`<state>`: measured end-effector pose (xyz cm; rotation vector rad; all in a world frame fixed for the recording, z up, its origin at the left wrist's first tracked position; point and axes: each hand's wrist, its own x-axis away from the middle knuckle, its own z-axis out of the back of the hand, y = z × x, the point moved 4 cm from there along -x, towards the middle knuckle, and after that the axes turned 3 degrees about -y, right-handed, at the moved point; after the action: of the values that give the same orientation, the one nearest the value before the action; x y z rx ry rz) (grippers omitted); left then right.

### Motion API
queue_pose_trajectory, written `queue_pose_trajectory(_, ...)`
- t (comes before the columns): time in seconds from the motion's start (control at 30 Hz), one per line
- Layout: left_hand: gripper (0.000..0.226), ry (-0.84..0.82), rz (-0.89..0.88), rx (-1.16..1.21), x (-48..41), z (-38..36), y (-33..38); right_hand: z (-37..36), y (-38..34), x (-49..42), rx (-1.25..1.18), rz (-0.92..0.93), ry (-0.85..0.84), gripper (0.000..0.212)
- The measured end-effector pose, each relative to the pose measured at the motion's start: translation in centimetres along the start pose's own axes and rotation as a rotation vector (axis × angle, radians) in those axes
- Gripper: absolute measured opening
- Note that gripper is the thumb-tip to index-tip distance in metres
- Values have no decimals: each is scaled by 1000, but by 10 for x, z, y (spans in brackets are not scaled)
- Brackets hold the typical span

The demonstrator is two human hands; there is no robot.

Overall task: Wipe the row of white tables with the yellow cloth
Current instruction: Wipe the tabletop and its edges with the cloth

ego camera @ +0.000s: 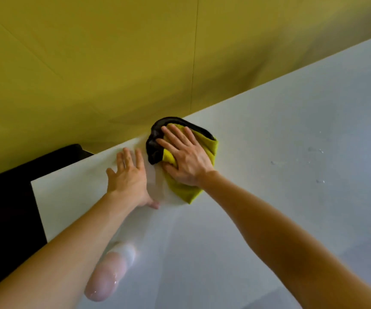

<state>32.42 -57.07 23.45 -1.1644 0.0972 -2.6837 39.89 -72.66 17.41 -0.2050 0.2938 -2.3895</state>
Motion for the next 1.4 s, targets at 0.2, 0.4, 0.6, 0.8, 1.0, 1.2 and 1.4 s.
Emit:
queue_pose_trajectory(0.2,185,51,-39,-8,2,-12,42,55,180,41,-11,-609,83,85)
queue_pose_trajectory(0.4,188,61,-9,-13,-3,-15,39,3,13,50,-11,-292,-9,94)
queue_pose_trajectory(0.6,190,71,-5,-7,-2,-14,38,22,101,68,-44,-234,72,84)
queue_pose_trajectory(0.8,189,69,-5,5,2,-11,39,46,183,88,-9,-626,97,86)
queue_pose_trajectory(1.0,190,69,10,2,3,-9,39,-6,-3,101,-55,-309,8,92)
queue_pose_trajectory(1.2,189,78,15,18,4,-9,41,17,101,117,-35,-391,111,80)
queue_pose_trajectory(1.4,189,60,-2,29,5,-10,41,18,85,129,-85,-689,186,87)
